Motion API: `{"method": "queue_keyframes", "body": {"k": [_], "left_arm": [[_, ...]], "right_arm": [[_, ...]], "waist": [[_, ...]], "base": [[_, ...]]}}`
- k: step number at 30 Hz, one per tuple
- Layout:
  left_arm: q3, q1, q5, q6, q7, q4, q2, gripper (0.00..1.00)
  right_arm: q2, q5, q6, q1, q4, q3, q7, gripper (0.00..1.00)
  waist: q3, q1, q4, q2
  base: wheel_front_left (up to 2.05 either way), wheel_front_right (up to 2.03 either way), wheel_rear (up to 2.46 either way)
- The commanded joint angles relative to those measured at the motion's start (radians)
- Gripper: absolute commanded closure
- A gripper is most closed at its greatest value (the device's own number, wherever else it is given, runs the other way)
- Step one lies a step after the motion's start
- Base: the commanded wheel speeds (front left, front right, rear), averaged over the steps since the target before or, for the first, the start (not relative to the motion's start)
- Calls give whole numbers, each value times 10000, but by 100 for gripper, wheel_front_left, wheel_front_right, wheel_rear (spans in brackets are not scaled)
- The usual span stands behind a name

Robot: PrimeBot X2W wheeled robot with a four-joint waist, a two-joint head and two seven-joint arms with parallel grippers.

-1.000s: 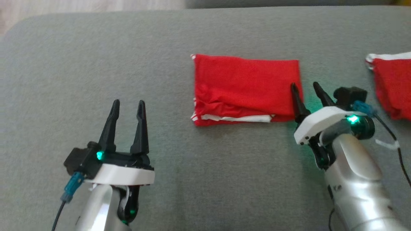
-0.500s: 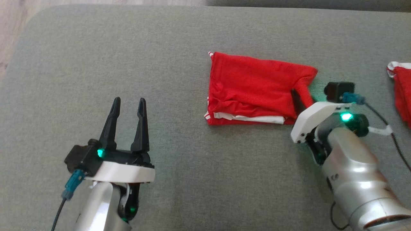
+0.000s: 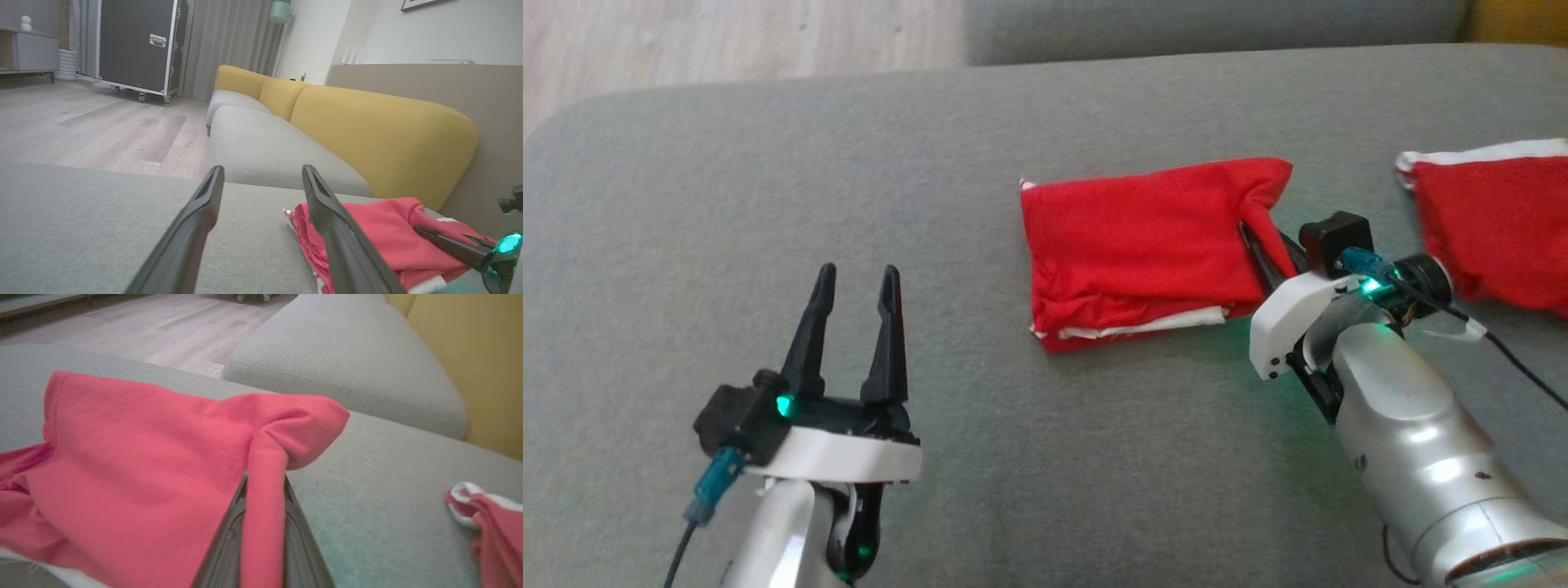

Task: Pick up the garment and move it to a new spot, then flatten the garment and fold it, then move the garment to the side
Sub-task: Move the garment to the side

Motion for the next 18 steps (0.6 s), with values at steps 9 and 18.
{"method": "queue_keyframes", "body": {"k": [9,18], "left_arm": [[-415,-152,53,15,-51,-600,43,0],[-853,-821,176,15,-51,-803,43,0]], "right_arm": [[-1022,-978,-7,-557,-1371,1262,-204,100],[-3069,-969,-7,-1184,-2767,1955,433,100]], "waist": [[-286,0,-1296,0],[575,0,-2048,0]], "base": [[0,0,0],[0,0,0]]}}
